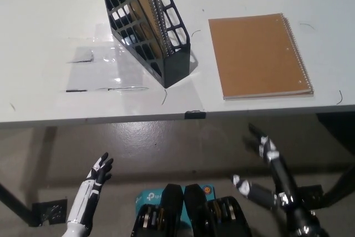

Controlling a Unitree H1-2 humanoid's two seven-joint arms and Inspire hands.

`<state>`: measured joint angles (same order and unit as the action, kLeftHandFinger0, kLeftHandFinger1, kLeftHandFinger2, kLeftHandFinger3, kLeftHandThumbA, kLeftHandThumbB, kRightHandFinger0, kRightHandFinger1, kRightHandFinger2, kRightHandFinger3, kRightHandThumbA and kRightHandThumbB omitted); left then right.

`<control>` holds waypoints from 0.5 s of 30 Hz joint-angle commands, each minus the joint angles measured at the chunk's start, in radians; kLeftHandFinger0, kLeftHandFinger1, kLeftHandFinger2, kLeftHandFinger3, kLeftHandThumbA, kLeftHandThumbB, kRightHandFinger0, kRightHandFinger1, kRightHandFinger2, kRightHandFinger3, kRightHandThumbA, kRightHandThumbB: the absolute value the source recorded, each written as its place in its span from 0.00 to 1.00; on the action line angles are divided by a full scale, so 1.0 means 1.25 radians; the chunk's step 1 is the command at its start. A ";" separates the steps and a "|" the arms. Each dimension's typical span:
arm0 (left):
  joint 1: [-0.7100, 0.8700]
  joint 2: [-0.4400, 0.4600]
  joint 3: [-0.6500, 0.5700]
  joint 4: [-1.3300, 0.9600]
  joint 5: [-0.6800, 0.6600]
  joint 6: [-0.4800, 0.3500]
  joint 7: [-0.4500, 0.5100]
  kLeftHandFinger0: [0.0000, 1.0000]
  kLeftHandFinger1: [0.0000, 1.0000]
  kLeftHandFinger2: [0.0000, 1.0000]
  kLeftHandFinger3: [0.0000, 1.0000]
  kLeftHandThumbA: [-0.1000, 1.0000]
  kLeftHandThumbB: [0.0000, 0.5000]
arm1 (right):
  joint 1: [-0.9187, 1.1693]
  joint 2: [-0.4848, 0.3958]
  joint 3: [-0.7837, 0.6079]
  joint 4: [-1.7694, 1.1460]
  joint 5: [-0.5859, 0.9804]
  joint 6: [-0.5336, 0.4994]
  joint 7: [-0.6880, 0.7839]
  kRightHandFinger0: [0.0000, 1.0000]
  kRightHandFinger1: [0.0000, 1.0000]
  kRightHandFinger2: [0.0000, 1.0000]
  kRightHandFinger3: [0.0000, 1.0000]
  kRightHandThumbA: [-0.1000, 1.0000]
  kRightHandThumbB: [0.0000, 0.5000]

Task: Use the right hand to pick up a book from the book holder on the left side and put it on another book on the right side

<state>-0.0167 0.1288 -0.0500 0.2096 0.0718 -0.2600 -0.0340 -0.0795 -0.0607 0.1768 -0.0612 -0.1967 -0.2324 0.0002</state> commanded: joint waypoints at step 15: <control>0.028 -0.008 -0.012 -0.010 0.003 -0.081 -0.005 1.00 1.00 1.00 1.00 1.00 0.35 | -0.506 0.123 -0.019 0.174 0.033 0.156 0.018 1.00 1.00 1.00 1.00 0.88 0.49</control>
<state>0.0189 0.1062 -0.0745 0.2026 0.0906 -0.3083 -0.0338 -0.6071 0.0688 0.1605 0.1046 -0.1686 -0.0779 0.0145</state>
